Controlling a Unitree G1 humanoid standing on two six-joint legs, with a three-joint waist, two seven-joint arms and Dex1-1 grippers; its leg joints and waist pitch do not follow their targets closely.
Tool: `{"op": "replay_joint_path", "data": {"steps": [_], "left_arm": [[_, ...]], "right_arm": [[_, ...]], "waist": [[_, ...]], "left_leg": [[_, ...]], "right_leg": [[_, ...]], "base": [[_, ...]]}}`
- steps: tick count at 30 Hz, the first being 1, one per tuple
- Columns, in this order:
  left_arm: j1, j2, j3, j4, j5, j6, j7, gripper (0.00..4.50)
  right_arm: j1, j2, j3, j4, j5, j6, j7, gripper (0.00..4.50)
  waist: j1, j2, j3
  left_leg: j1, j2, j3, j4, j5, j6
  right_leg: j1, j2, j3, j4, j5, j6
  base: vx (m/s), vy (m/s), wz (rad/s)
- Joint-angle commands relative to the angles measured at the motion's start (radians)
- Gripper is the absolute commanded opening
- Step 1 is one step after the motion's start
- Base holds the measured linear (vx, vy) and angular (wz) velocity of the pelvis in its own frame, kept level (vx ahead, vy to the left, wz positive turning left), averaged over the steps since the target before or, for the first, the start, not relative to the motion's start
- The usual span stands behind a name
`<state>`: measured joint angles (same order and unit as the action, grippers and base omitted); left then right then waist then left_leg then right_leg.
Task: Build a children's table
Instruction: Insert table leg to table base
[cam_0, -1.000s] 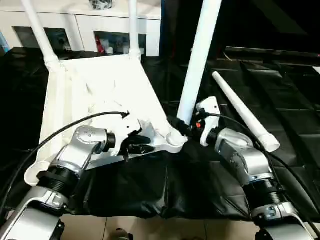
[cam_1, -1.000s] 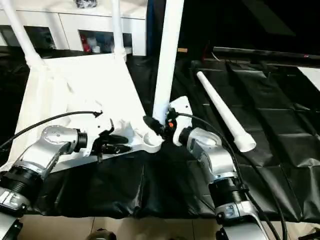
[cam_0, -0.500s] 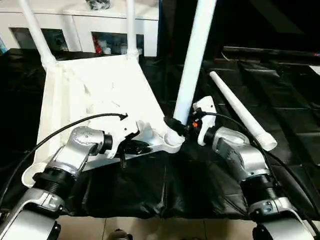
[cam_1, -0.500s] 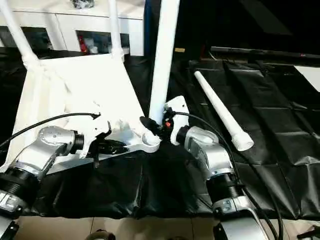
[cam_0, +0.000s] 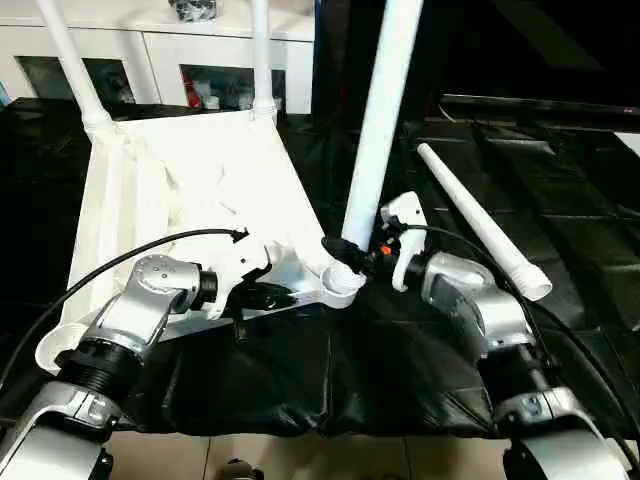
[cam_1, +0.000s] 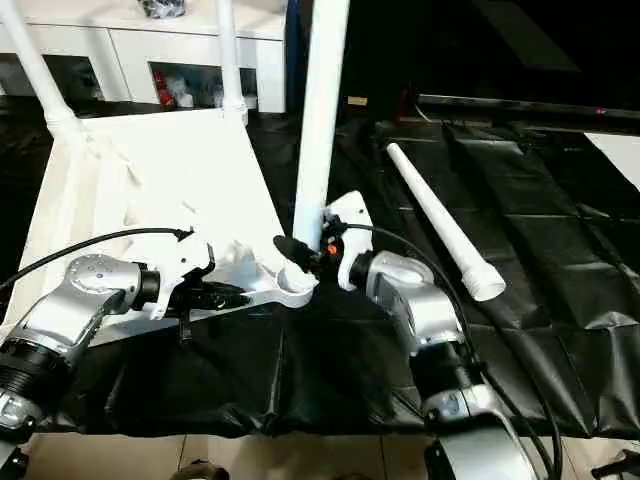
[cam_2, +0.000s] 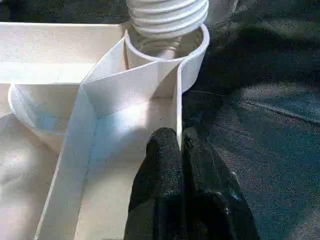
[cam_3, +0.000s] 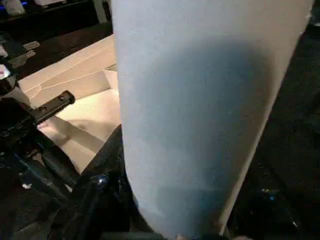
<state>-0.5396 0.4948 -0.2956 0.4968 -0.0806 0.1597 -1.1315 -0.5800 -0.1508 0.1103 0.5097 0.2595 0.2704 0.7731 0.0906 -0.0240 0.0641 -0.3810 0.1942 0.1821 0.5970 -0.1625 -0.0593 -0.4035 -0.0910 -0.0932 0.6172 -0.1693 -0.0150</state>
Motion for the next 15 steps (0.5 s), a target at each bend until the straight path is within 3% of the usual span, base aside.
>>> {"op": "replay_joint_path", "data": {"steps": [1, 8, 15], "left_arm": [[-0.002, -0.013, 0.012, -0.001, -0.003, -0.022, -0.001, 0.0], [-0.029, -0.049, 0.003, 0.016, -0.004, -0.037, -0.003, 0.0], [-0.046, -0.064, 0.0, 0.026, -0.009, -0.047, -0.035, 0.0]], "right_arm": [[0.007, -0.005, 0.012, 0.018, -0.019, 0.016, 0.004, 1.93], [-0.006, -0.005, 0.009, 0.062, -0.029, -0.006, 0.004, 1.91], [-0.047, 0.01, -0.018, 0.2, -0.034, -0.065, -0.023, 1.91]], "waist": [[0.003, 0.008, -0.074], [0.007, 0.014, -0.076], [0.003, 0.018, -0.075]], "left_leg": [[0.025, 0.041, -0.017, -0.08, -0.292, -0.038], [0.025, 0.041, -0.017, -0.08, -0.285, -0.041], [0.027, 0.041, -0.019, -0.081, -0.336, -0.051]], "right_leg": [[0.043, -0.069, 0.057, -0.075, -0.299, -0.18], [0.044, -0.07, 0.058, -0.073, -0.277, -0.185], [0.042, -0.07, 0.056, -0.08, -0.324, -0.186]], "base": [[0.0, 0.0, 0.0], [0.0, 0.0, 0.0], [0.0, 0.0, 0.0]]}}
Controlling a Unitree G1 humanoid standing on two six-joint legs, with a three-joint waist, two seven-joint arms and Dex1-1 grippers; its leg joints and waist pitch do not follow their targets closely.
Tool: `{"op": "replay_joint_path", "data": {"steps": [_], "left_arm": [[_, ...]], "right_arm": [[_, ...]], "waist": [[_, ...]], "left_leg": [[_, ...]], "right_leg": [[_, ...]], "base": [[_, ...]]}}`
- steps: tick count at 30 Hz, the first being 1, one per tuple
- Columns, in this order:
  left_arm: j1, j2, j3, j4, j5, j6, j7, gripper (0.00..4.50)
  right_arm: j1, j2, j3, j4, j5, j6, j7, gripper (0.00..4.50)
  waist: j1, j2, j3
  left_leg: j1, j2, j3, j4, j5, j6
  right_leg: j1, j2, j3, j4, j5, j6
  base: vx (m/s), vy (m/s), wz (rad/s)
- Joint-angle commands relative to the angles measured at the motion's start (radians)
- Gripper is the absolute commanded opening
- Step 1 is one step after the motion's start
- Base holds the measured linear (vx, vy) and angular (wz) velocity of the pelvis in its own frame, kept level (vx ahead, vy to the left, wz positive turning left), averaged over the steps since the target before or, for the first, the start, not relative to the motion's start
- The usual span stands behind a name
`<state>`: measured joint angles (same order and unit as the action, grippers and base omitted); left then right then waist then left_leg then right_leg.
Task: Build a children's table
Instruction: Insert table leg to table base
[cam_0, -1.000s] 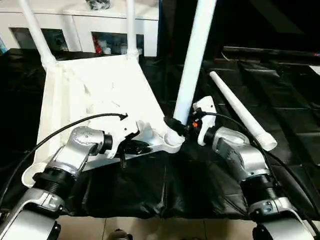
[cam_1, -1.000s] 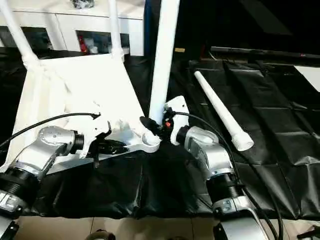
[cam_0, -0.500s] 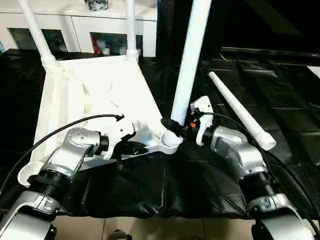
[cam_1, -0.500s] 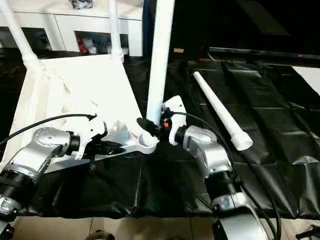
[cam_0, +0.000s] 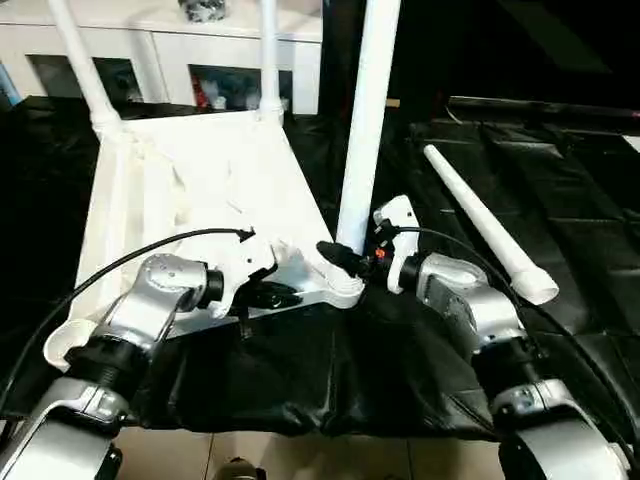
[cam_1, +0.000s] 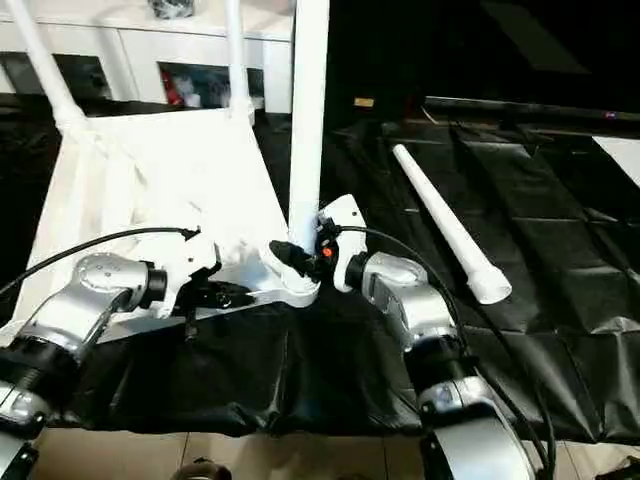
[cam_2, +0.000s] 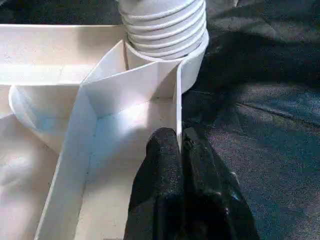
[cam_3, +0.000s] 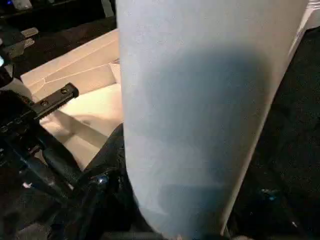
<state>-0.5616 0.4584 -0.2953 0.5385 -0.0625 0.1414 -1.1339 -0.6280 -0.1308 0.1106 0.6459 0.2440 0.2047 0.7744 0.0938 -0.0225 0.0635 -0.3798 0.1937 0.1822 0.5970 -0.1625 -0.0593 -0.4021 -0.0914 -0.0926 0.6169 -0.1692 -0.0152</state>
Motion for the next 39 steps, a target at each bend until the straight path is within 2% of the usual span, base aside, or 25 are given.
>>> {"op": "replay_joint_path", "data": {"steps": [1, 4, 5, 6, 11, 12, 14, 15, 19, 21, 23, 24, 27, 30, 33, 38, 39], "left_arm": [[-0.025, -0.029, 0.001, -0.013, -0.026, -0.03, -0.032, 0.0], [-0.029, -0.033, 0.007, -0.004, -0.02, -0.03, -0.031, 0.0], [-0.033, -0.037, 0.013, 0.004, -0.021, -0.024, -0.024, 0.0], [-0.035, -0.039, 0.016, 0.007, -0.022, -0.022, -0.021, 0.0], [-0.042, -0.045, 0.022, 0.023, -0.023, -0.016, -0.011, 0.0], [-0.044, -0.047, 0.022, 0.028, -0.021, -0.017, -0.008, 0.0], [-0.047, -0.05, 0.023, 0.034, -0.019, -0.018, -0.006, 0.0], [-0.05, -0.053, 0.023, 0.04, -0.016, -0.018, -0.004, 0.0], [-0.061, -0.062, 0.027, 0.06, -0.006, -0.021, 0.004, 0.0], [-0.066, -0.064, 0.028, 0.068, -0.003, -0.023, 0.006, 0.0], [-0.071, -0.065, 0.029, 0.075, 0.001, -0.026, 0.005, 0.0], [-0.073, -0.065, 0.03, 0.078, 0.003, -0.028, 0.005, 0.0], [-0.077, -0.067, 0.029, 0.084, 0.006, -0.031, 0.005, 0.0], [-0.08, -0.068, 0.03, 0.09, 0.007, -0.035, 0.006, 0.0], [-0.081, -0.069, 0.031, 0.097, 0.009, -0.04, 0.007, 0.0], [-0.081, -0.067, 0.029, 0.103, 0.012, -0.046, 0.001, 0.0], [-0.082, -0.066, 0.026, 0.105, 0.016, -0.05, -0.005, 0.0]], "right_arm": [[0.0, -0.007, -0.023, 0.072, -0.012, 0.003, -0.02, 1.91], [0.002, 0.002, -0.044, 0.096, 0.014, 0.015, 0.005, 1.91], [0.017, 0.0, -0.058, 0.1, 0.033, 0.021, 0.026, 1.91], [0.025, -0.002, -0.062, 0.1, 0.038, 0.023, 0.029, 1.91], [0.062, -0.009, -0.095, 0.118, 0.06, 0.002, 0.04, 1.91], [0.07, -0.01, -0.101, 0.124, 0.061, -0.009, 0.037, 1.91], [0.081, -0.009, -0.113, 0.13, 0.063, -0.024, 0.037, 1.91], [0.093, -0.006, -0.128, 0.136, 0.064, -0.049, 0.019, 1.91], [0.12, 0.0, -0.152, 0.133, 0.071, -0.085, 0.003, 1.91], [0.134, -0.002, -0.15, 0.13, 0.067, -0.104, -0.001, 1.91], [0.145, -0.007, -0.143, 0.117, 0.059, -0.113, -0.003, 1.91], [0.151, -0.013, -0.131, 0.105, 0.045, -0.124, -0.004, 1.91], [0.167, -0.032, -0.103, 0.061, 0.011, -0.148, -0.001, 1.91], [0.187, -0.038, -0.112, 0.013, 0.021, -0.142, 0.003, 1.91], [0.206, -0.05, -0.113, -0.014, 0.025, -0.141, 0.006, 1.91], [0.212, -0.071, -0.087, -0.052, 0.005, -0.126, 0.01, 1.91], [0.202, -0.083, -0.063, -0.068, -0.019, -0.109, 0.017, 1.91]], "waist": [[-0.001, 0.017, -0.073], [0.0, 0.014, -0.072], [0.0, 0.007, -0.073], [0.003, 0.01, -0.074], [0.01, 0.011, -0.075], [0.013, 0.018, -0.076], [0.015, 0.014, -0.074], [0.015, 0.019, -0.074], [0.016, 0.022, -0.074], [0.016, 0.023, -0.074], [0.016, 0.023, -0.074], [0.016, 0.026, -0.073], [0.016, 0.023, -0.073], [0.017, 0.023, -0.073], [0.018, 0.023, -0.073], [0.02, 0.024, -0.073], [0.02, 0.025, -0.074]], "left_leg": [[0.027, 0.041, -0.02, -0.081, -0.343, -0.052], [0.028, 0.042, -0.02, -0.081, -0.35, -0.046], [0.027, 0.043, -0.019, -0.081, -0.34, -0.042], [0.028, 0.044, -0.019, -0.081, -0.326, -0.038], [0.027, 0.044, -0.016, -0.08, -0.305, -0.033], [0.028, 0.044, -0.017, -0.08, -0.309, -0.034], [0.03, 0.044, -0.017, -0.081, -0.324, -0.035], [0.03, 0.043, -0.017, -0.081, -0.337, -0.037], [0.033, 0.044, -0.019, -0.083, -0.36, -0.038], [0.034, 0.043, -0.019, -0.083, -0.374, -0.037], [0.031, 0.043, -0.021, -0.084, -0.371, -0.036], [0.031, 0.043, -0.021, -0.085, -0.376, -0.036], [0.031, 0.043, -0.022, -0.086, -0.38, -0.037], [0.036, 0.044, -0.021, -0.085, -0.384, -0.032], [0.033, 0.045, -0.021, -0.087, -0.377, -0.028], [0.033, 0.044, -0.02, -0.087, -0.372, -0.027], [0.03, 0.044, -0.021, -0.089, -0.361, -0.026]], "right_leg": [[0.04, -0.07, 0.055, -0.079, -0.329, -0.187], [0.04, -0.072, 0.056, -0.083, -0.348, -0.186], [0.042, -0.071, 0.056, -0.082, -0.341, -0.186], [0.04, -0.071, 0.056, -0.08, -0.329, -0.189], [0.042, -0.071, 0.056, -0.076, -0.29, -0.198], [0.041, -0.072, 0.056, -0.077, -0.295, -0.197], [0.04, -0.071, 0.056, -0.08, -0.313, -0.194], [0.039, -0.072, 0.056, -0.084, -0.33, -0.19], [0.038, -0.072, 0.055, -0.088, -0.364, -0.181], [0.036, -0.072, 0.055, -0.09, -0.373, -0.181], [0.039, -0.073, 0.055, -0.091, -0.38, -0.177], [0.038, -0.072, 0.054, -0.093, -0.388, -0.172], [0.038, -0.072, 0.054, -0.095, -0.406, -0.161], [0.033, -0.074, 0.056, -0.098, -0.419, -0.158], [0.035, -0.072, 0.056, -0.096, -0.399, -0.162], [0.036, -0.072, 0.057, -0.097, -0.389, -0.166], [0.039, -0.07, 0.056, -0.094, -0.372, -0.166]], "base": [[0.0, 0.0, 0.0], [0.0, 0.0, 0.0], [0.0, 0.0, 0.0], [0.0, 0.0, 0.0], [0.0, 0.0, 0.0], [0.0, 0.0, 0.0], [0.0, 0.0, 0.0], [0.0, 0.0, 0.0], [0.0, 0.0, 0.0], [0.0, 0.0, 0.0], [0.0, 0.0, 0.0], [0.0, 0.0, 0.0], [0.0, 0.0, 0.0], [0.0, 0.0, 0.0], [0.0, 0.0, 0.0], [0.0, 0.0, 0.0], [0.0, 0.0, 0.0]]}}
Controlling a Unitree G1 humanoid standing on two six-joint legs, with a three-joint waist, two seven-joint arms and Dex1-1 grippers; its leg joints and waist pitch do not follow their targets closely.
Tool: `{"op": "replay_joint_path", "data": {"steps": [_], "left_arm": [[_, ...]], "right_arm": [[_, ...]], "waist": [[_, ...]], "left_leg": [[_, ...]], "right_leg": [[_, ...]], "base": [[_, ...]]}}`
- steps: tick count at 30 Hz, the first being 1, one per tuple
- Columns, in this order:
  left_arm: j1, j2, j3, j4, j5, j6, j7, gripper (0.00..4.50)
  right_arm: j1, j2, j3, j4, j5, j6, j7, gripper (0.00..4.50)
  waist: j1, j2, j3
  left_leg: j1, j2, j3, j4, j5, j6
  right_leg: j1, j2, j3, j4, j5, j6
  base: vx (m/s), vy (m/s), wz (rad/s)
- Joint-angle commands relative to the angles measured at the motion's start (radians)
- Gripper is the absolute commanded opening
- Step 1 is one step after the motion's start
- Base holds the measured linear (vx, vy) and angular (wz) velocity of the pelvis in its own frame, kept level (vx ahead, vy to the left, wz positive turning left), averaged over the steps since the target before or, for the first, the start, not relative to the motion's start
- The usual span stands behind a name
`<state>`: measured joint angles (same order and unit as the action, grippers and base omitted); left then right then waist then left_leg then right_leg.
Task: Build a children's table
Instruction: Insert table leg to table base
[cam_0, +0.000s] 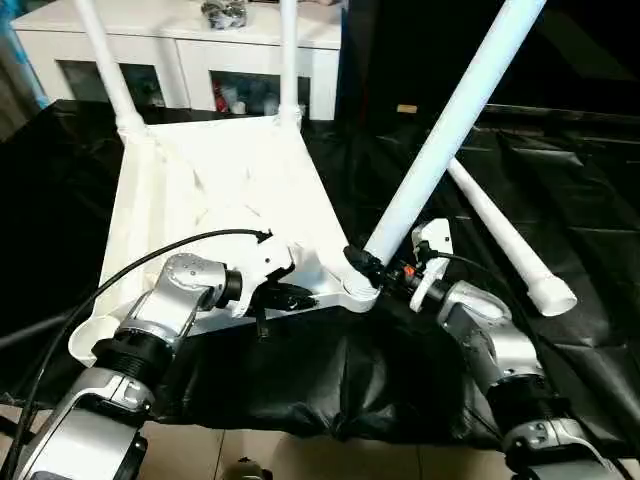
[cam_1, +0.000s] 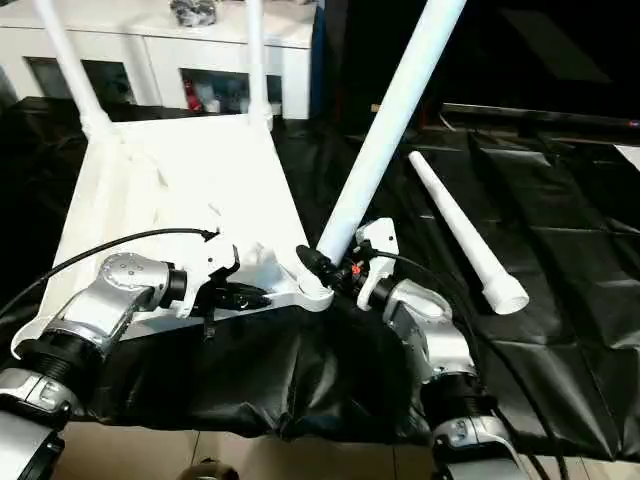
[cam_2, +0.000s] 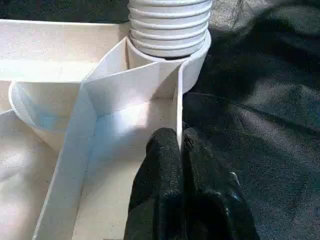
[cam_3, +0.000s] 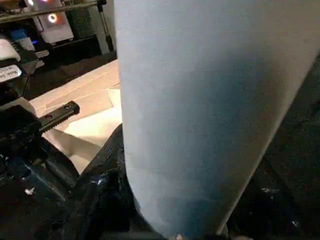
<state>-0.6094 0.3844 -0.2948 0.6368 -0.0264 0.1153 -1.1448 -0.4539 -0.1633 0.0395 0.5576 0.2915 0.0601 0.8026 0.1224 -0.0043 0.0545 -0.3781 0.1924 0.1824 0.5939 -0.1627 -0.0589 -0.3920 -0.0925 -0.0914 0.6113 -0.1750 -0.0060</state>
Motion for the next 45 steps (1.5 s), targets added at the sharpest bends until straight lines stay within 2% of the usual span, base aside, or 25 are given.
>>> {"op": "replay_joint_path", "data": {"steps": [1, 3, 7, 9, 13, 16, 18, 24, 29, 32, 35, 37, 38, 39, 40, 41, 42, 43, 44, 45], "left_arm": [[-0.034, 0.009, 0.025, 0.007, -0.019, -0.025, 0.003, 0.0], [-0.035, 0.01, 0.024, 0.01, -0.014, -0.029, -0.001, 0.0], [-0.034, 0.012, 0.023, 0.013, -0.008, -0.034, -0.004, 0.0], [-0.037, 0.014, 0.023, 0.019, -0.002, -0.04, -0.01, 0.0], [-0.042, 0.017, 0.02, 0.025, 0.0, -0.046, -0.021, 0.0], [-0.045, 0.021, 0.017, 0.03, 0.001, -0.054, -0.036, 0.0], [-0.048, 0.025, 0.009, 0.033, -0.001, -0.071, -0.069, 0.0], [-0.052, 0.029, -0.017, 0.044, -0.004, -0.114, -0.155, 0.0], [-0.062, 0.037, -0.036, 0.06, -0.003, -0.154, -0.229, 0.0], [-0.075, 0.041, -0.041, 0.078, 0.01, -0.161, -0.233, 0.0], [-0.09, 0.035, -0.032, 0.1, 0.021, -0.158, -0.199, 0.0], [-0.112, 0.009, 0.001, 0.125, 0.018, -0.122, -0.123, 0.0], [-0.112, 0.009, 0.001, 0.125, 0.018, -0.122, -0.123, 0.0], [-0.125, -0.012, 0.026, 0.125, 0.003, -0.088, -0.072, 0.0], [-0.128, -0.015, 0.03, 0.124, 0.001, -0.081, -0.063, 0.0], [-0.139, -0.036, 0.049, 0.112, -0.008, -0.045, -0.007, 0.0], [-0.144, -0.045, 0.057, 0.106, -0.012, -0.029, 0.016, 0.0], [-0.148, -0.065, 0.072, 0.084, -0.021, 0.01, 0.053, 0.0], [-0.148, -0.065, 0.072, 0.084, -0.021, 0.01, 0.053, 0.0], [-0.143, -0.102, 0.085, 0.028, -0.019, 0.076, 0.125, 0.0]], "right_arm": [[0.024, -0.054, 0.017, 0.018, -0.075, 0.04, -0.009, 1.91], [0.01, -0.069, 0.06, 0.013, -0.105, 0.059, 0.024, 1.91], [0.004, -0.081, 0.095, 0.012, -0.127, 0.059, 0.056, 1.91], [-0.002, -0.088, 0.13, 0.016, -0.136, 0.062, 0.085, 1.91], [-0.008, -0.091, 0.15, 0.03, -0.143, 0.066, 0.108, 1.91], [-0.014, -0.09, 0.156, 0.053, -0.147, 0.065, 0.124, 1.91], [-0.029, -0.089, 0.164, 0.096, -0.154, 0.048, 0.149, 1.91], [-0.04, -0.09, 0.186, 0.121, -0.148, 0.028, 0.212, 1.91], [-0.024, -0.094, 0.208, 0.111, -0.143, 0.017, 0.286, 1.91], [-0.02, -0.092, 0.221, 0.113, -0.153, -0.001, 0.304, 1.91], [-0.022, -0.084, 0.217, 0.125, -0.161, -0.012, 0.29, 1.91], [-0.052, -0.056, 0.177, 0.178, -0.171, -0.036, 0.192, 1.91], [-0.052, -0.056, 0.177, 0.178, -0.171, -0.036, 0.192, 1.91], [-0.08, -0.036, 0.146, 0.223, -0.181, -0.055, 0.097, 1.91], [-0.085, -0.032, 0.141, 0.231, -0.183, -0.058, 0.079, 1.91], [-0.116, -0.01, 0.104, 0.279, -0.18, -0.06, -0.022, 1.91], [-0.129, 0.0, 0.088, 0.299, -0.175, -0.059, -0.062, 1.91], [-0.15, 0.017, 0.061, 0.33, -0.163, -0.053, -0.128, 1.91], [-0.15, 0.017, 0.061, 0.33, -0.163, -0.053, -0.128, 1.91], [-0.182, 0.045, 0.033, 0.376, -0.147, -0.041, -0.21, 1.91]], "waist": [[-0.009, 0.005, -0.065], [-0.008, 0.006, -0.064], [-0.008, 0.003, -0.063], [-0.009, 0.004, -0.062], [-0.011, 0.004, -0.062], [-0.012, 0.008, -0.064], [-0.013, 0.014, -0.064], [-0.013, 0.013, -0.063], [-0.011, 0.013, -0.055], [-0.011, 0.016, -0.057], [-0.011, 0.013, -0.057], [-0.011, 0.011, -0.054], [-0.014, 0.011, -0.053], [-0.016, 0.011, -0.052], [-0.021, 0.011, -0.05], [-0.022, 0.011, -0.05], [-0.03, 0.012, -0.049], [-0.039, -0.003, -0.049], [-0.041, 0.003, -0.049], [-0.044, 0.012, -0.049]], "left_leg": [[0.026, 0.044, -0.02, -0.086, -0.352, -0.026], [0.027, 0.044, -0.02, -0.085, -0.356, -0.026], [0.026, 0.044, -0.021, -0.085, -0.359, -0.026], [0.027, 0.045, -0.022, -0.085, -0.37, -0.026], [0.027, 0.046, -0.022, -0.087, -0.376, -0.026], [0.026, 0.046, -0.022, -0.087, -0.372, -0.027], [0.025, 0.046, -0.022, -0.087, -0.376, -0.029], [0.028, 0.048, -0.021, -0.089, -0.393, -0.027], [0.037, 0.049, -0.024, -0.092, -0.448, -0.033], [0.038, 0.051, -0.027, -0.096, -0.464, -0.045], [0.04, 0.05, -0.026, -0.095, -0.465, -0.045], [0.042, 0.049, -0.028, -0.094, -0.47, -0.048], [0.041, 0.049, -0.028, -0.094, -0.476, -0.05], [0.042, 0.048, -0.031, -0.094, -0.489, -0.053], [0.045, 0.047, -0.034, -0.093, -0.507, -0.06], [0.043, 0.047, -0.036, -0.093, -0.51, -0.062], [0.041, 0.047, -0.04, -0.094, -0.523, -0.069], [0.04, 0.045, -0.042, -0.094, -0.538, -0.069], [0.04, 0.044, -0.045, -0.093, -0.538, -0.069], [0.039, 0.047, -0.045, -0.095, -0.541, -0.071]], "right_leg": [[0.031, -0.069, 0.055, -0.087, -0.361, -0.174], [0.029, -0.071, 0.055, -0.089, -0.379, -0.171], [0.03, -0.073, 0.055, -0.092, -0.406, -0.16], [0.027, -0.073, 0.054, -0.094, -0.421, -0.159], [0.027, -0.072, 0.055, -0.094, -0.414, -0.161], [0.029, -0.072, 0.056, -0.091, -0.379, -0.173], [0.03, -0.071, 0.055, -0.088, -0.361, -0.184], [0.03, -0.069, 0.055, -0.087, -0.354, -0.195], [0.027, -0.073, 0.056, -0.096, -0.43, -0.186], [0.028, -0.075, 0.057, -0.095, -0.432, -0.188], [0.027, -0.076, 0.058, -0.097, -0.441, -0.189], [0.024, -0.079, 0.057, -0.099, -0.473, -0.186], [0.024, -0.08, 0.056, -0.101, -0.492, -0.183], [0.023, -0.081, 0.054, -0.105, -0.533, -0.169], [0.019, -0.083, 0.051, -0.109, -0.573, -0.158], [0.021, -0.083, 0.048, -0.111, -0.589, -0.149], [0.021, -0.083, 0.045, -0.111, -0.608, -0.141], [0.021, -0.081, 0.038, -0.118, -0.632, -0.125], [0.023, -0.082, 0.036, -0.116, -0.637, -0.122], [0.023, -0.083, 0.037, -0.118, -0.623, -0.122]], "base": [[0.0, 0.0, 0.0], [0.0, 0.0, 0.0], [0.0, 0.0, 0.0], [0.0, 0.0, 0.0], [0.0, 0.0, 0.0], [0.0, 0.0, 0.0], [0.0, 0.0, 0.0], [0.0, 0.0, 0.0], [0.0, 0.0, 0.0], [0.0, 0.0, 0.0], [0.0, 0.0, 0.0], [0.0, 0.0, 0.0], [0.0, 0.0, 0.0], [0.0, 0.0, 0.0], [0.0, 0.0, 0.0], [0.0, 0.0, 0.0], [0.0, 0.0, 0.0], [0.0, 0.0, 0.0], [0.0, 0.0, 0.0], [0.0, 0.0, 0.0]]}}
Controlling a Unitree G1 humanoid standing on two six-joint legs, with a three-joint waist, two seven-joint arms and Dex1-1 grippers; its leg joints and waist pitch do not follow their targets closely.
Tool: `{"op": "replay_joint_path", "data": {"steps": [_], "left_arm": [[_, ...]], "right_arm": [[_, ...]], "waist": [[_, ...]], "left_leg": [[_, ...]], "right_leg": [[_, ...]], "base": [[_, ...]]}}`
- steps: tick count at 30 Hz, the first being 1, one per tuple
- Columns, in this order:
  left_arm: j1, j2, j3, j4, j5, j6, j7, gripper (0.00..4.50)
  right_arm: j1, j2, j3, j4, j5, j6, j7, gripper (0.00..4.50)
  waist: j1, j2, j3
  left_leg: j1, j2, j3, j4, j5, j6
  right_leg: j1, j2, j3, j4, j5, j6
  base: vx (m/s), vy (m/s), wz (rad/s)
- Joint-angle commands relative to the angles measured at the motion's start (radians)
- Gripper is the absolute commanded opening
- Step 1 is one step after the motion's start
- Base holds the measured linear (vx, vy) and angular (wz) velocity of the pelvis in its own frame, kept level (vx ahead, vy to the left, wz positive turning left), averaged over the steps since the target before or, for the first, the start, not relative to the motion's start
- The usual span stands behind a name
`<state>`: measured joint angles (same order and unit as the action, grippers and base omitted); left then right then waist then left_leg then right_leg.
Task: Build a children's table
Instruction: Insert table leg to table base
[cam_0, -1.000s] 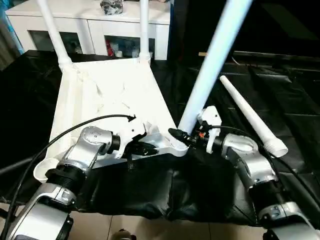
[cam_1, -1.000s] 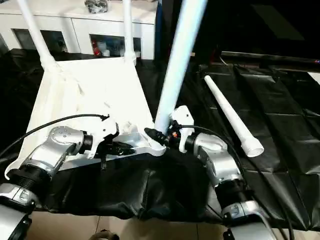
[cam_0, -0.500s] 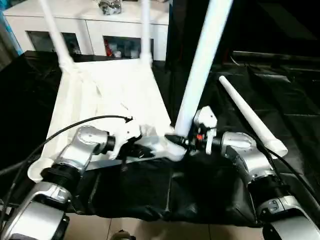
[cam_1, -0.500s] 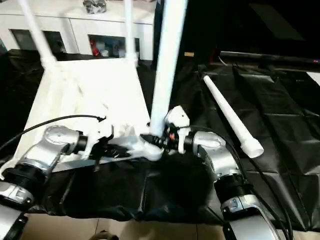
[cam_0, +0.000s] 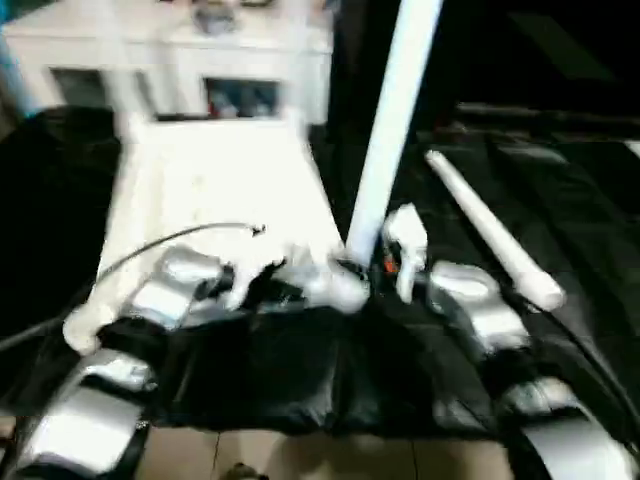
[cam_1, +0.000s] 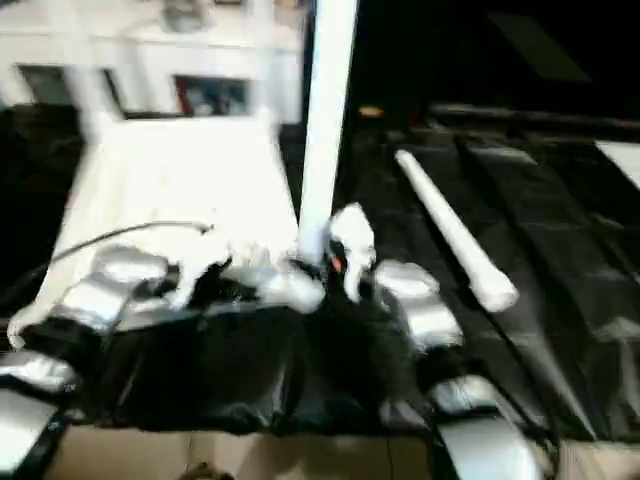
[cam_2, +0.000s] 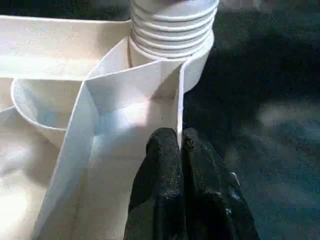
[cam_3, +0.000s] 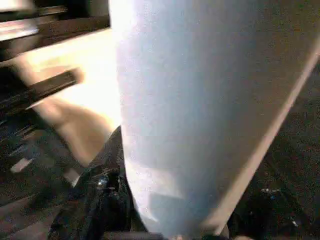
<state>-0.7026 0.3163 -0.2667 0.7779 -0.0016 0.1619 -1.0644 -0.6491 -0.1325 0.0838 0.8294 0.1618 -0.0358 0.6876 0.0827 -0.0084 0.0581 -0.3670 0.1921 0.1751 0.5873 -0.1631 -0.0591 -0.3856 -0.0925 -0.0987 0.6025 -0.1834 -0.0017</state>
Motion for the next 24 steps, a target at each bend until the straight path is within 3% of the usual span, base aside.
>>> {"op": "replay_joint_path", "data": {"steps": [1, 2, 3, 6, 10, 14, 18, 22, 24], "left_arm": [[-0.046, -0.045, 0.059, -0.133, -0.043, 0.05, 0.066, 0.0], [-0.039, -0.069, 0.06, -0.16, -0.038, 0.081, 0.102, 0.0], [-0.031, -0.091, 0.06, -0.184, -0.034, 0.107, 0.134, 0.0], [-0.01, -0.143, 0.023, -0.225, -0.001, 0.149, 0.198, 0.0], [-0.025, -0.148, 0.011, -0.188, 0.02, 0.134, 0.225, 0.0], [-0.034, -0.142, 0.011, -0.194, 0.023, 0.159, 0.244, 0.0], [-0.021, -0.12, -0.003, -0.212, 0.038, 0.153, 0.213, 0.0], [-0.014, -0.112, -0.008, -0.218, 0.035, 0.138, 0.193, 0.0], [-0.005, -0.102, -0.014, -0.226, 0.028, 0.115, 0.161, 0.0]], "right_arm": [[0.003, 0.023, -0.019, 0.118, -0.013, 0.058, -0.119, 1.91], [-0.014, 0.035, -0.022, 0.145, -0.016, 0.07, -0.159, 1.91], [-0.03, 0.046, -0.024, 0.17, -0.02, 0.081, -0.193, 1.91], [-0.074, 0.09, -0.026, 0.244, -0.038, 0.1, -0.256, 1.91], [-0.09, 0.116, -0.016, 0.259, -0.055, 0.094, -0.249, 1.91], [-0.108, 0.131, -0.022, 0.284, -0.058, 0.087, -0.252, 1.91], [-0.137, 0.149, -0.032, 0.31, -0.053, 0.092, -0.246, 1.91], [-0.146, 0.151, -0.034, 0.316, -0.059, 0.081, -0.243, 1.91], [-0.156, 0.154, -0.049, 0.316, -0.051, 0.061, -0.229, 2.47]], "waist": [[-0.011, 0.014, -0.054], [-0.011, 0.014, -0.054], [-0.018, 0.014, -0.057], [-0.026, 0.008, -0.059], [-0.025, 0.005, -0.061], [-0.024, 0.006, -0.062], [-0.029, 0.009, -0.061], [-0.03, 0.01, -0.059], [-0.031, 0.012, -0.059]], "left_leg": [[0.018, 0.048, -0.043, -0.093, -0.535, -0.071], [0.018, 0.048, -0.043, -0.093, -0.535, -0.071], [0.012, 0.046, -0.041, -0.095, -0.51, -0.067], [0.01, 0.041, -0.032, -0.089, -0.453, -0.044], [0.009, 0.037, -0.023, -0.085, -0.399, -0.014], [0.011, 0.039, -0.02, -0.086, -0.377, -0.009], [0.008, 0.039, -0.023, -0.087, -0.394, -0.014], [0.013, 0.039, -0.022, -0.088, -0.417, -0.019], [0.013, 0.038, -0.023, -0.088, -0.425, -0.02]], "right_leg": [[0.026, -0.083, 0.039, -0.105, -0.583, -0.133], [0.026, -0.083, 0.039, -0.105, -0.583, -0.133], [0.029, -0.08, 0.041, -0.102, -0.514, -0.15], [0.027, -0.078, 0.049, -0.096, -0.44, -0.184], [0.027, -0.072, 0.052, -0.099, -0.415, -0.181], [0.028, -0.069, 0.052, -0.093, -0.373, -0.198], [0.028, -0.07, 0.051, -0.096, -0.408, -0.185], [0.022, -0.068, 0.051, -0.099, -0.424, -0.182], [0.021, -0.07, 0.051, -0.1, -0.429, -0.181]], "base": [[0.0, 0.0, 0.0], [0.0, 0.0, 0.0], [0.0, 0.0, 0.0], [0.0, 0.0, 0.0], [0.0, 0.0, 0.0], [0.0, 0.0, 0.0], [0.0, 0.0, 0.0], [0.0, 0.0, 0.0], [0.0, 0.0, 0.0]]}}
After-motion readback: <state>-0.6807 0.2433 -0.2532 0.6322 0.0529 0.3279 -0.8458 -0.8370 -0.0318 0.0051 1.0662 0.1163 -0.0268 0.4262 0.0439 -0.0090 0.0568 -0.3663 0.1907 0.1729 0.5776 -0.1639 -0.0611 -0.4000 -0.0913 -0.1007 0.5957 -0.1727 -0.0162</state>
